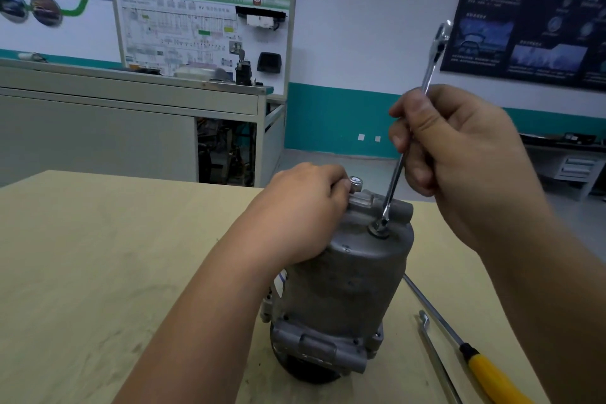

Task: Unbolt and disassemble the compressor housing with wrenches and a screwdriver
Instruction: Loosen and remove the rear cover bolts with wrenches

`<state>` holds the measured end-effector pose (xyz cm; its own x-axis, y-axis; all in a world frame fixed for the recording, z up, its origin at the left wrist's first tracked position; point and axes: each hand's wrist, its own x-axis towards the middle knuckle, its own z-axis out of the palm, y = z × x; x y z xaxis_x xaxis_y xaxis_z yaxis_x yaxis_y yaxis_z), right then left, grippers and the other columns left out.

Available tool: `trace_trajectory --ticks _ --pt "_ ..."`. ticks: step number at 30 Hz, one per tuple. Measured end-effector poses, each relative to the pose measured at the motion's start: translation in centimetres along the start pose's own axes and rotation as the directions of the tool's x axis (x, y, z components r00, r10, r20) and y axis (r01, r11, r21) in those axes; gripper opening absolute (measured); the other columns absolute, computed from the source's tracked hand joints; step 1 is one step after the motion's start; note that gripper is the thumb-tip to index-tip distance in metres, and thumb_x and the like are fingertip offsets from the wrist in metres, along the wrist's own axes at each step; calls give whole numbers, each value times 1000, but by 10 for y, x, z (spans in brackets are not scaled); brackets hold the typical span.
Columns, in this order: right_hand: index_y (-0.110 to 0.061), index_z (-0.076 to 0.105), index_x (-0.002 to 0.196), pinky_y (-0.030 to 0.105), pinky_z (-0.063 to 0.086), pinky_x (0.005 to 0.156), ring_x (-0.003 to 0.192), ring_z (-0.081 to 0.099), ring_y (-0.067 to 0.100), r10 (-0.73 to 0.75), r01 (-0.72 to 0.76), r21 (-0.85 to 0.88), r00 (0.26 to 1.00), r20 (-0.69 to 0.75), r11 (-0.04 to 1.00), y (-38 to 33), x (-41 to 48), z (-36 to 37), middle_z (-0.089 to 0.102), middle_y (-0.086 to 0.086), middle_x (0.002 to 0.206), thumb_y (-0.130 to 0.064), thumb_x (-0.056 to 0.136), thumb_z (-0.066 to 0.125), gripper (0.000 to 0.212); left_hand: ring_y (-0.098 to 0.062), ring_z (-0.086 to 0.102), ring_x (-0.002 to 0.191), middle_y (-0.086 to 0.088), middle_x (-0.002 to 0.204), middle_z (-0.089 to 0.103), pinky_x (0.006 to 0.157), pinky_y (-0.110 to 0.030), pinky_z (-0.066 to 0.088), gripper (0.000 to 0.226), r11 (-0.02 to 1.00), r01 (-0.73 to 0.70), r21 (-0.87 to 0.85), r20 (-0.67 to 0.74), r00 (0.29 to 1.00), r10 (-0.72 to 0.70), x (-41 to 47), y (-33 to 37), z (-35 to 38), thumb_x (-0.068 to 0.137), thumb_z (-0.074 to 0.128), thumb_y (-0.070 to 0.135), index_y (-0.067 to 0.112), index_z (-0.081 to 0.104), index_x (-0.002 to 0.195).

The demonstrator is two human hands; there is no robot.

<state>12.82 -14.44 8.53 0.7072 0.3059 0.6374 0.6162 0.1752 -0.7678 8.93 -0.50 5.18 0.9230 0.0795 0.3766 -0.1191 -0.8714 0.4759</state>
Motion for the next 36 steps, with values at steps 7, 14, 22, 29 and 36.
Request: trace_trajectory --ticks 7,14,22,29,36 --pt "-12 60 91 17 35 36 35 42 6 -14 15 -21 998 53 1000 0 -3 -9 63 1 63 -15 98 40 21 -24 49 110 -4 115 58 93 -42 42 31 1000 4 16 8 1000 -4 0 0 0 101 32 34 25 59 112" --pt "-13 59 85 19 37 33 31 44 9 -38 55 -78 977 209 995 -9 -3 2 72 3 73 -21 93 41 22 -23 49 108 -2 112 56 91 -41 42 28 1000 0 -9 20 1000 0 -1 1 -2 100 32 35 28 58 106" --pt "-18 52 76 17 33 44 47 38 8 -71 71 2 989 130 997 0 -18 -10 53 -7 57 -44 91 39 33 -23 49 109 -2 115 58 93 -41 43 31 1000 7 -3 11 1000 -7 1 0 0 101 32 34 27 59 113" --pt "-29 57 68 15 31 41 44 35 6 -149 145 56 987 69 988 -3 -12 -19 52 -8 56 -34 94 34 35 -23 49 109 -1 116 58 93 -41 43 31 1000 8 -4 18 1000 -8 1 -1 1 101 32 35 28 59 114" --pt "-26 57 67 16 32 43 46 35 7 -82 64 123 985 150 990 2 -16 -19 49 -7 56 -32 93 34 36 -24 48 111 -2 115 57 94 -41 42 31 1000 10 -2 13 1000 -10 1 0 1 101 32 35 27 59 113"
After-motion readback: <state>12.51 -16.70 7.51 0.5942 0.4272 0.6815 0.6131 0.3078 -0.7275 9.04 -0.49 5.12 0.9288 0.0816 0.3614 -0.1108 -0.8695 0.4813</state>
